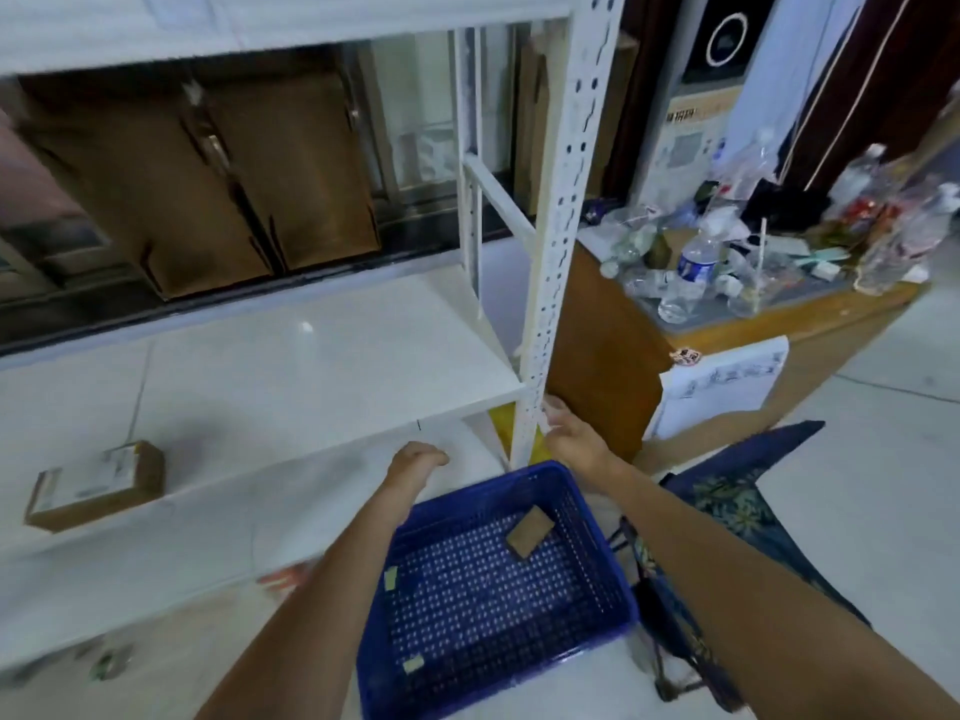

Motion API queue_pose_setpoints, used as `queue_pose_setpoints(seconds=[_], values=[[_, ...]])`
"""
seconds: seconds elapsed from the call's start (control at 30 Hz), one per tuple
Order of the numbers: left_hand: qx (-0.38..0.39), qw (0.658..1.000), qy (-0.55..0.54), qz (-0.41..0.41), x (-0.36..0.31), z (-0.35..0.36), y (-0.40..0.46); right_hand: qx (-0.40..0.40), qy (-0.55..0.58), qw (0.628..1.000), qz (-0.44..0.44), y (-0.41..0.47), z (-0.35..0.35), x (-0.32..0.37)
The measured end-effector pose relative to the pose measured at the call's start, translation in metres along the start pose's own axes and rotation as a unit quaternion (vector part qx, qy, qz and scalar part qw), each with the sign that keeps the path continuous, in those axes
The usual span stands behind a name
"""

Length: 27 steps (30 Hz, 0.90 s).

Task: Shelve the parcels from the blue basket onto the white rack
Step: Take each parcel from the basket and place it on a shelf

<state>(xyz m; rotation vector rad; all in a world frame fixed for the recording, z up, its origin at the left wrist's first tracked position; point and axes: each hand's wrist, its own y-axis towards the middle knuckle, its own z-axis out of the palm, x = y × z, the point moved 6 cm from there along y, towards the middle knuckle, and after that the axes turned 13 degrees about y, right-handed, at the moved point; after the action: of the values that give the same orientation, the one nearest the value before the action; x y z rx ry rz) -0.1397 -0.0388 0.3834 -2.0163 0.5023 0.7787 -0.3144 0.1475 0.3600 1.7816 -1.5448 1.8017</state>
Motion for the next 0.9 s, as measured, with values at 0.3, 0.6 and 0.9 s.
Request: queue_pose_setpoints(seconds=[0.3,0.6,0.9], values=[[0.052,0.995,-0.003,-0.079,0.07,0.128,0.086,0.021,-0.065,0.996,0.065,0.069,-0.01,-0.152],[0.068,0.987,0.007,-0.145,0.271,0.283,0.256,0.066,-0.174,0.98,0.062,0.232,0.062,-0.393],[0.043,0.986,0.058,-0.149,0.38,0.365,0.413,0.027,-0.217,0.976,0.007,0.371,0.104,-0.502]])
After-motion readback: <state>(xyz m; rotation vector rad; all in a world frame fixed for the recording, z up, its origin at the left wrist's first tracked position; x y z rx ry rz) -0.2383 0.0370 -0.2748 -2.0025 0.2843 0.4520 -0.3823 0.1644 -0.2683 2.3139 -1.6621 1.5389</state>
